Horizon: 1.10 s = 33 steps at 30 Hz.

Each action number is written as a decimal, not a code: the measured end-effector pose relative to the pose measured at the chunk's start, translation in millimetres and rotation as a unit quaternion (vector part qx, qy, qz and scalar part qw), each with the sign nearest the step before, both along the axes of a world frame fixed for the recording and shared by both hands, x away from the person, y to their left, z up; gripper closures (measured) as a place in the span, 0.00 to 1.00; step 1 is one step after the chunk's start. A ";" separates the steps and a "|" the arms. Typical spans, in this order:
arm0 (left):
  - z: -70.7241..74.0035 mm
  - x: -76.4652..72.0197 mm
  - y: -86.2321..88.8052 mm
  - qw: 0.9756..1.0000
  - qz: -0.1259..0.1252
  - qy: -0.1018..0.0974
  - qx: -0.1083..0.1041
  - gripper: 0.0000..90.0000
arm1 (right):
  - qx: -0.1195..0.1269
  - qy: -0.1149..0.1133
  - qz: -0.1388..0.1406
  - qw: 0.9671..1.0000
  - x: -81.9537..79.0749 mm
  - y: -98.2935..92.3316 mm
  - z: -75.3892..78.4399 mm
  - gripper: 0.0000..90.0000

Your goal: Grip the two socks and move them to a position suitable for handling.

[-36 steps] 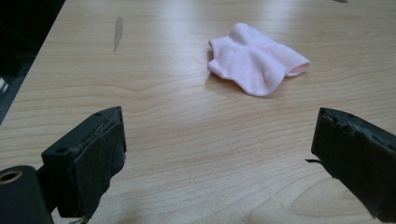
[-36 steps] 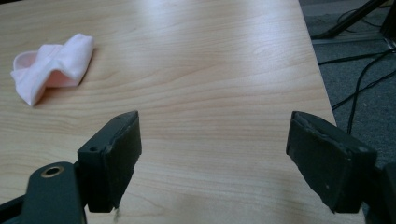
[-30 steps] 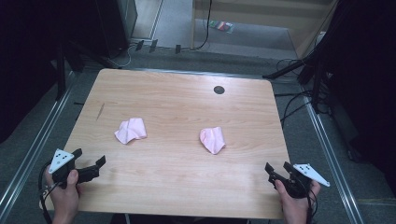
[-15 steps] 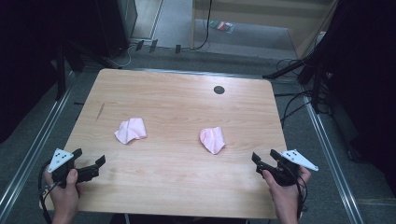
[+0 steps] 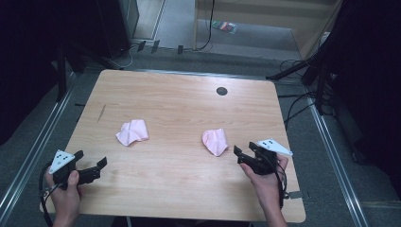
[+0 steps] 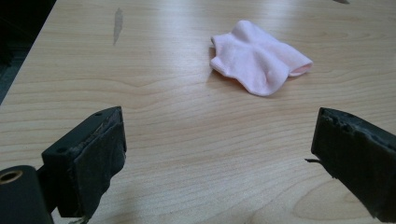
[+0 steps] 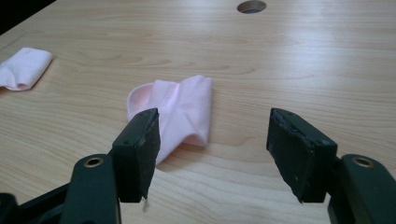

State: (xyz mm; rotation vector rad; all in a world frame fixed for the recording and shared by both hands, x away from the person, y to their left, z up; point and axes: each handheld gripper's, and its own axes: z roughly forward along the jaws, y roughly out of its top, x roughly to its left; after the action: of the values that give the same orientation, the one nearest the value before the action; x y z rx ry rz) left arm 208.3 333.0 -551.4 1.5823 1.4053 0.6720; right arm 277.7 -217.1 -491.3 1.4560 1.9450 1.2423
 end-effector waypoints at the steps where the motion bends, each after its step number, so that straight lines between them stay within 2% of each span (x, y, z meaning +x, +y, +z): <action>1: 0.0 0.1 0.0 1.000 0.000 0.000 -0.001 0.04 | -0.004 0.003 0.001 1.000 1.8 4.4 -0.9 0.40; 5: -0.1 0.1 0.3 1.000 0.000 0.000 -0.002 0.04 | -0.018 0.007 0.010 1.000 9.4 18.6 -6.1 0.40; 10: -0.1 -0.2 0.6 1.000 -0.002 -0.002 -0.006 0.04 | -0.019 0.013 0.021 1.000 17.0 29.3 -13.7 0.41; 20: 0.0 0.0 0.6 1.000 -0.004 -0.001 -0.003 0.04 | -0.044 0.025 0.034 0.998 29.9 51.6 -24.7 0.42; 33: 0.0 0.0 -0.5 1.000 -0.001 0.001 -0.002 0.04 | -0.051 0.032 0.039 0.997 46.7 67.7 -36.5 0.41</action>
State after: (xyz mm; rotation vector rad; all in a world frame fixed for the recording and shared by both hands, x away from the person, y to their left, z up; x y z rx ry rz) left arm 208.3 332.5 -551.4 1.5820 1.4045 0.6669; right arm 324.4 -149.4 -527.7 1.3968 2.0955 1.1225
